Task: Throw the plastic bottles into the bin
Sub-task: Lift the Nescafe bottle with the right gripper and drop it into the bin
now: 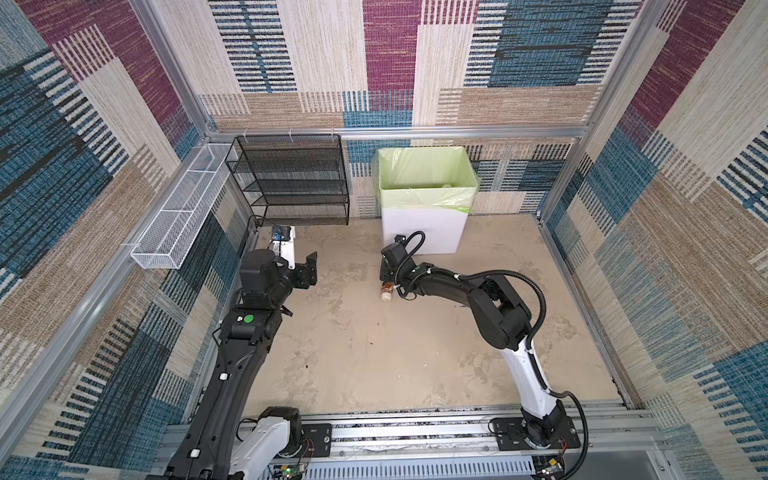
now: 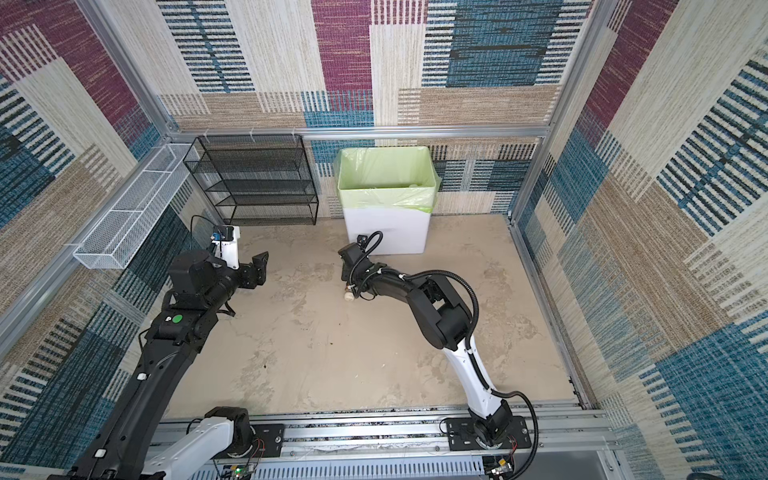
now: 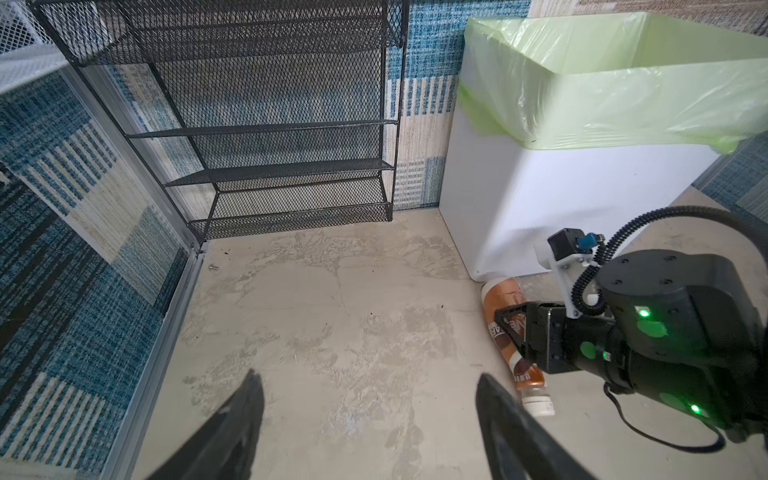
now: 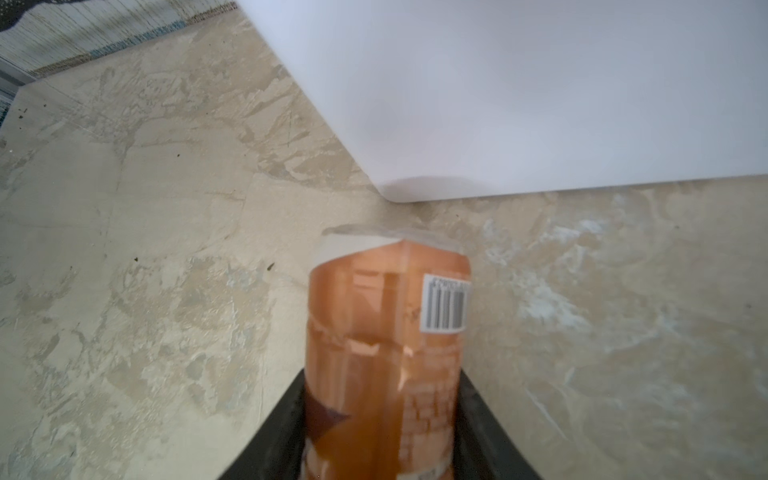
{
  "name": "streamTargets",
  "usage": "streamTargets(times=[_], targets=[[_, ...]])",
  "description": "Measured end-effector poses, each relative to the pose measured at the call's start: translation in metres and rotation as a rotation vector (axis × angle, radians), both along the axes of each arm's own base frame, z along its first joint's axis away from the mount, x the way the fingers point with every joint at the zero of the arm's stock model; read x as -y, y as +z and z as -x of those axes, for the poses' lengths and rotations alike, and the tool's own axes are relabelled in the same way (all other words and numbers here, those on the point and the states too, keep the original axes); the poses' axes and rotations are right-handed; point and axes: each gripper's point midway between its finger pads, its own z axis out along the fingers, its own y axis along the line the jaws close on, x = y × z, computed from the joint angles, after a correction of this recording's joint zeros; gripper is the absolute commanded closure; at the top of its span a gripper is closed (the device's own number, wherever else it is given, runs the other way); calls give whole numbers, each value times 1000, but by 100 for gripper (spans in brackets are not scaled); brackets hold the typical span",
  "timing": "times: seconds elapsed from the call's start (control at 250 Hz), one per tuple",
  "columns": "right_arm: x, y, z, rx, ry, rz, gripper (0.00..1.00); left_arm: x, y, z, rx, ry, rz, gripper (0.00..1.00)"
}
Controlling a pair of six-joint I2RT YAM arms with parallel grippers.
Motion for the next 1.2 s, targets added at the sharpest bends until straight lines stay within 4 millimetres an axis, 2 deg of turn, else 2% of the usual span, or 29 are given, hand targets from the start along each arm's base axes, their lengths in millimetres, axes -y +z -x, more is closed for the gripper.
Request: streamTargets(times=[0.16, 0.296, 0.496, 0.636, 0.764, 0.908, 1.012, 1.1, 1.2], targets=[[20, 25, 20, 26, 7, -19, 51, 5, -5, -2, -16, -24, 8, 22], [46, 50, 34, 57, 3, -50, 50, 9, -6, -5, -21, -45, 29, 24], [85, 100, 46, 155, -12, -94, 48, 19, -20, -11, -66, -81, 71, 26], [119, 146, 58, 274, -30, -118, 46, 24, -20, -12, -46, -103, 108, 26], [153, 198, 70, 432, -72, -115, 47, 27, -21, -9, -25, -121, 126, 26], [189, 266, 96, 660, -111, -117, 47, 29, -18, -10, 8, -130, 130, 26], [214, 305, 118, 824, -162, -111, 47, 32, -17, -10, 22, -148, 136, 26], [227, 331, 134, 947, -187, -107, 47, 32, -15, -11, 39, -151, 137, 26], [236, 360, 144, 1060, -218, -104, 46, 32, -13, -9, 47, -152, 137, 26]])
